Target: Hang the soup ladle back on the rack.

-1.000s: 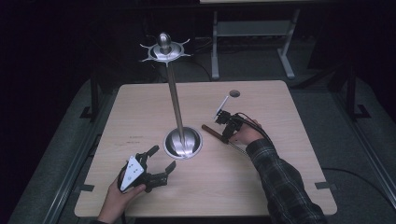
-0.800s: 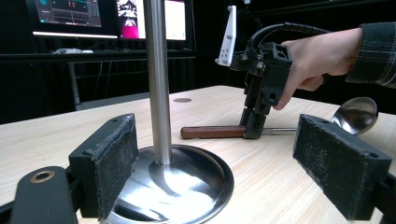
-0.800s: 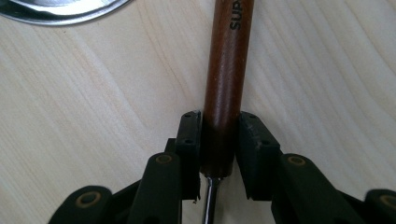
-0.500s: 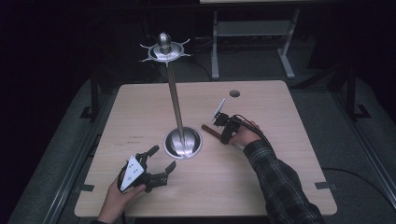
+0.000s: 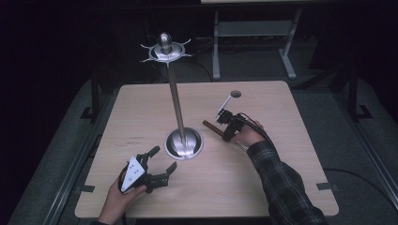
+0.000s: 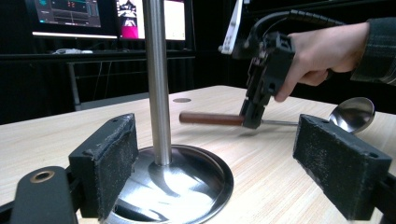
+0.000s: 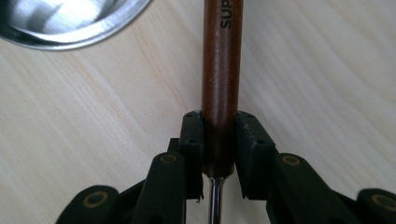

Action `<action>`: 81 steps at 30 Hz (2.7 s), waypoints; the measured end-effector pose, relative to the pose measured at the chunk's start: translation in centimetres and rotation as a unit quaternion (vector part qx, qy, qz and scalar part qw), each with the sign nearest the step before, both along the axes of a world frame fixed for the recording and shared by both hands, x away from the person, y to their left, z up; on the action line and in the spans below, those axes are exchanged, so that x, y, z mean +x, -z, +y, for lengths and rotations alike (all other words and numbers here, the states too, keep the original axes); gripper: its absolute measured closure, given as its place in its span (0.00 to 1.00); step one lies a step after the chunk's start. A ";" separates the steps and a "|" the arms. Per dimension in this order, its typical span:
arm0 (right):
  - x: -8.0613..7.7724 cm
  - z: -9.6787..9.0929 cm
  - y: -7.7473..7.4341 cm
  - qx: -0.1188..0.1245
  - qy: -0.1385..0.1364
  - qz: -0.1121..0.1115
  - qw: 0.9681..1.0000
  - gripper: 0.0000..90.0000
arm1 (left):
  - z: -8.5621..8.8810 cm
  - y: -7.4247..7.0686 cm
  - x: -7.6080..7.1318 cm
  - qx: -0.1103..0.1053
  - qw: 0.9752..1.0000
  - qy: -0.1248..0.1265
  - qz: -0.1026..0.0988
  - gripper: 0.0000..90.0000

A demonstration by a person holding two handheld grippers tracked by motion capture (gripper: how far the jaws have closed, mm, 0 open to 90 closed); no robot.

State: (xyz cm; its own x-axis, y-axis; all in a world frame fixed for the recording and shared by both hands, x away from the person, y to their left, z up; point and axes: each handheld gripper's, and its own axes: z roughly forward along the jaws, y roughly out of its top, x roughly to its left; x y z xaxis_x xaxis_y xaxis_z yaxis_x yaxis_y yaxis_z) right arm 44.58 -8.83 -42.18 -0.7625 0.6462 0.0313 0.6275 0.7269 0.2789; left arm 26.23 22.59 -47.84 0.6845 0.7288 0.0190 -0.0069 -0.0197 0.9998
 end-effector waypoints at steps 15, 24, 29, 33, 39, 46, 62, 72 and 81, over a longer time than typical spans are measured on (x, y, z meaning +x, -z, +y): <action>-3.2 -4.9 -4.6 0.131 0.038 -0.087 0.987 0.82 | 0.0 0.0 0.0 -0.001 1.000 -0.002 0.003 0.15; -5.5 -6.7 -6.2 0.181 0.050 -0.138 0.972 0.82 | 0.0 0.0 0.0 -0.004 1.000 -0.003 0.004 0.15; -6.8 -7.4 -6.6 0.209 0.052 -0.164 0.963 0.82 | 0.0 0.0 0.0 -0.004 1.000 -0.003 0.005 0.15; -7.5 -7.9 -7.0 0.232 0.053 -0.177 0.955 0.82 | 0.0 0.0 0.0 -0.003 1.000 -0.003 0.004 0.15; -8.8 -8.7 -7.7 0.266 0.054 -0.201 0.941 0.82 | 0.0 0.0 0.0 -0.006 1.000 -0.004 0.006 0.15; -9.6 -8.9 -8.3 0.297 0.049 -0.212 0.930 0.82 | 0.0 0.0 0.0 -0.005 1.000 -0.003 0.003 0.15; -10.1 -8.1 -10.7 0.336 0.029 -0.228 0.913 0.82 | 0.0 0.0 0.0 -0.005 1.000 -0.003 0.002 0.15; -9.8 -6.7 -14.5 0.360 -0.002 -0.236 0.902 0.82 | 0.0 0.0 0.0 -0.005 1.000 -0.003 0.003 0.15; -8.7 -4.7 -17.3 0.366 -0.035 -0.241 0.898 0.82 | 0.0 0.0 0.0 -0.003 1.000 -0.002 0.001 0.15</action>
